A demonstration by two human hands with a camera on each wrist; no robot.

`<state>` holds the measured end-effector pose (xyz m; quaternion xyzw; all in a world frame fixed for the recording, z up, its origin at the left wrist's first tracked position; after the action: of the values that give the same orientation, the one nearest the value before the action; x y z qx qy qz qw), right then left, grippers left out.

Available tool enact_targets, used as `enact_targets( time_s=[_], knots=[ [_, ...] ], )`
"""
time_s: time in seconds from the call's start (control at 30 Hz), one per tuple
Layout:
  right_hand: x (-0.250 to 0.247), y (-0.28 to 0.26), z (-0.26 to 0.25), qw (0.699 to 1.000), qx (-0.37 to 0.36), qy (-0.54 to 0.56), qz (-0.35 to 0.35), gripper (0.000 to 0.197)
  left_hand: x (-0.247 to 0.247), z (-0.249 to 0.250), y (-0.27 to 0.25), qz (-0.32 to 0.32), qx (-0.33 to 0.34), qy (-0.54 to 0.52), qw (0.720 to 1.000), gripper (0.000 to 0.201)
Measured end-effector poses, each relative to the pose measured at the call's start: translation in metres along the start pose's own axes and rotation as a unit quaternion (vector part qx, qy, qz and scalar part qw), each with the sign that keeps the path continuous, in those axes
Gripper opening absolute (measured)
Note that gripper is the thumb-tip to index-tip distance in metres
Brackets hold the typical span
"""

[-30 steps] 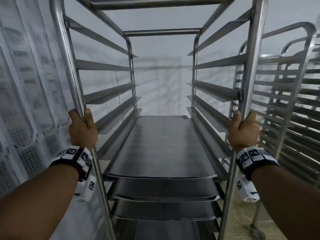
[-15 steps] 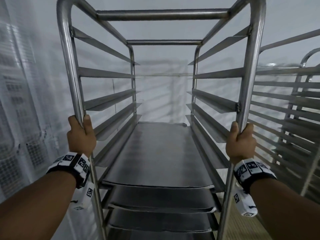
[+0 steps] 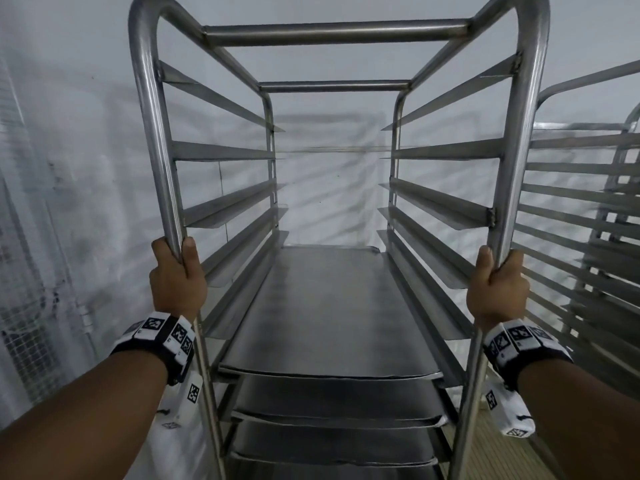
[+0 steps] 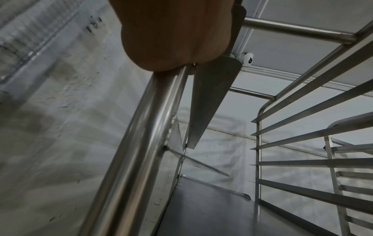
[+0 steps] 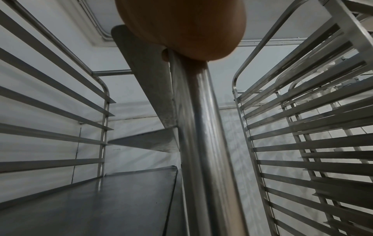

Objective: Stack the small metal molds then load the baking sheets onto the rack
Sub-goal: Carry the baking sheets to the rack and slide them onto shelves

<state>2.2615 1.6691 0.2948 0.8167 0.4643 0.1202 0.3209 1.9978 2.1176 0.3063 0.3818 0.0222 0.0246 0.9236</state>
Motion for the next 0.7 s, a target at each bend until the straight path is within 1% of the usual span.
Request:
enact_targets(
  time_s=[0.13,0.27,0.33,0.4,0.53,0.7],
  knots=[
    [0.023,0.005,0.0,1.0,-0.009,-0.001,0.008,0.035,0.021,-0.015,0.016,-0.001,0.01,-0.006,1.0,0.05],
    [0.044,0.01,0.004,1.0,-0.002,-0.006,0.004,0.038,0.043,-0.027,0.026,-0.005,0.01,-0.016,1.0,0.051],
    [0.054,0.012,0.006,1.0,0.005,-0.017,0.003,0.041,0.052,-0.032,0.031,-0.004,0.012,-0.017,1.0,0.051],
    [0.064,0.013,0.01,0.999,0.008,-0.04,0.004,0.04,0.06,-0.036,0.035,-0.001,0.012,-0.014,1.0,0.05],
    [0.079,0.017,0.014,0.997,-0.005,-0.07,0.015,0.045,0.073,-0.042,0.043,-0.004,0.012,-0.014,1.0,0.051],
    [0.092,0.024,0.018,0.997,-0.017,-0.075,0.021,0.047,0.087,-0.045,0.047,-0.007,0.006,-0.015,1.0,0.053]
  ],
)
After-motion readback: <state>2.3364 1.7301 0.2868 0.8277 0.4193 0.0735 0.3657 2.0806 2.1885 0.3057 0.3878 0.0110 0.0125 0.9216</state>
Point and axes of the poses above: each hand's wrist, its own y-axis towards the middle knuckle, its own x-axis out of the palm, z = x × y, the point moved 5 cm from there along y, towards the middle knuckle, and after that the axes turned 6 degrees about z, right-handed, at the moved point
